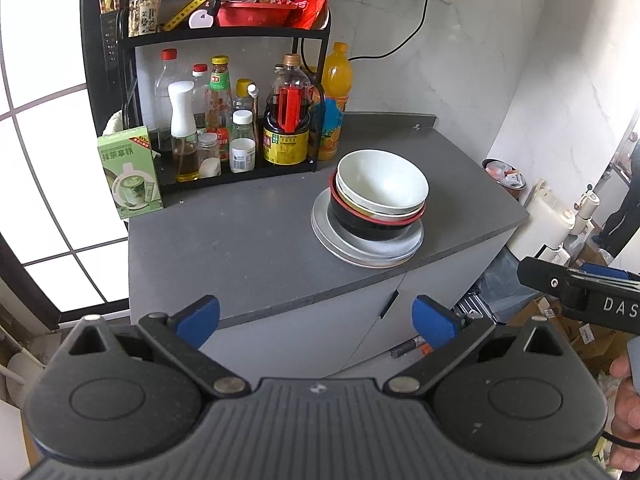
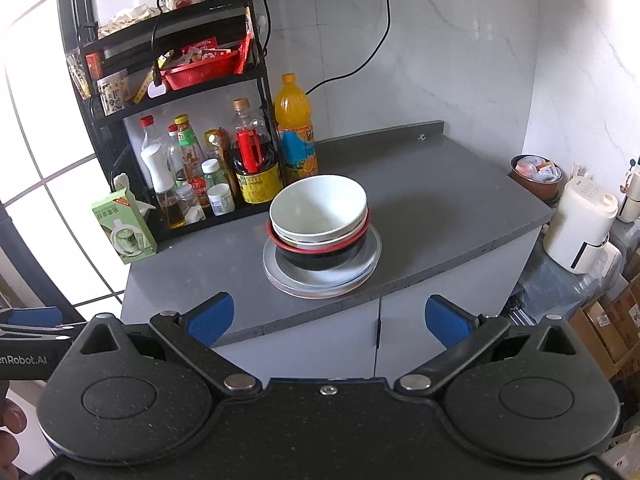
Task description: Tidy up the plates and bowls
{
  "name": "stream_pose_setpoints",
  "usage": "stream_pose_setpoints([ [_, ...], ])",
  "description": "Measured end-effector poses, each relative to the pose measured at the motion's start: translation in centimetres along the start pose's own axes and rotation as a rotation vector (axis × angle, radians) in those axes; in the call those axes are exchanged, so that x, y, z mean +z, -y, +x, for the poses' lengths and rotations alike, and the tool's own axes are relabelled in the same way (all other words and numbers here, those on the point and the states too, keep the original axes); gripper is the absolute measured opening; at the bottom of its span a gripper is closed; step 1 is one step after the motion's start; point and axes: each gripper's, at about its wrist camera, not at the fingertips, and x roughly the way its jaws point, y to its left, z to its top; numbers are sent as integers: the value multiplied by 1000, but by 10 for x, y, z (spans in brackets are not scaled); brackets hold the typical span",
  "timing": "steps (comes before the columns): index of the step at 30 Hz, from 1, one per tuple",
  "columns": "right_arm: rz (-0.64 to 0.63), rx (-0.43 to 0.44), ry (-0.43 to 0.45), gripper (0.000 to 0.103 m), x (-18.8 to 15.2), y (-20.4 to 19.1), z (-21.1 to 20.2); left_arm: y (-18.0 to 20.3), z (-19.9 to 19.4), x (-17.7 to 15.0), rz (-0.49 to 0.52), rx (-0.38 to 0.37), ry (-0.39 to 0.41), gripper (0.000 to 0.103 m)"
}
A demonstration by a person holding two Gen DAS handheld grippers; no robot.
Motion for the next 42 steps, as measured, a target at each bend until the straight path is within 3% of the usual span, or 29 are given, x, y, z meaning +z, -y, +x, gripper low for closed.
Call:
stream_pose_setpoints([
  [42,9,9,4,103,-2,7,-2,13,2,2,10,-4,8,102],
])
